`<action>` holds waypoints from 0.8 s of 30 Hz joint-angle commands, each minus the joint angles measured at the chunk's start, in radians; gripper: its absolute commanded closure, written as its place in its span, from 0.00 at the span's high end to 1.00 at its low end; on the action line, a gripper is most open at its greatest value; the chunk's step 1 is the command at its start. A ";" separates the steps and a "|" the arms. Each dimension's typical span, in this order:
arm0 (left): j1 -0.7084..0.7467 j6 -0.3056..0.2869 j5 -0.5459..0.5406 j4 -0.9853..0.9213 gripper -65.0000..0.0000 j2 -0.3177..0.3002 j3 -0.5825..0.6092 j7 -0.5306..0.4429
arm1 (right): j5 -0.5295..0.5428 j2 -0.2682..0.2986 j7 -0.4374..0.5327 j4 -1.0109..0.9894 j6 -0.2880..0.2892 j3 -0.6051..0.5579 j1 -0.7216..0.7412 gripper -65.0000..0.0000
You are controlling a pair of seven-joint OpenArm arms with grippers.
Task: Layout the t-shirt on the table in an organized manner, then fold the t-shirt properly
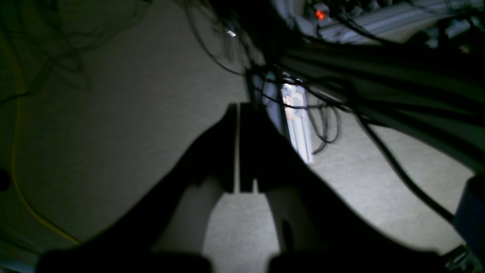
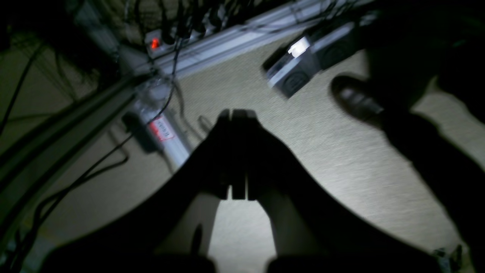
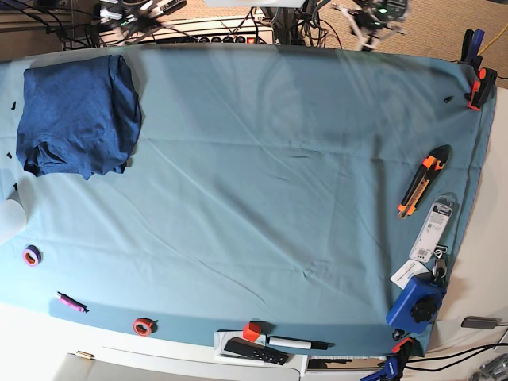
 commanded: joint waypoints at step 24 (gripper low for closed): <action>-0.071 0.003 0.047 -0.345 0.00 0.040 0.080 -0.024 | 0.055 -0.053 -0.166 0.089 0.010 0.002 -0.003 0.00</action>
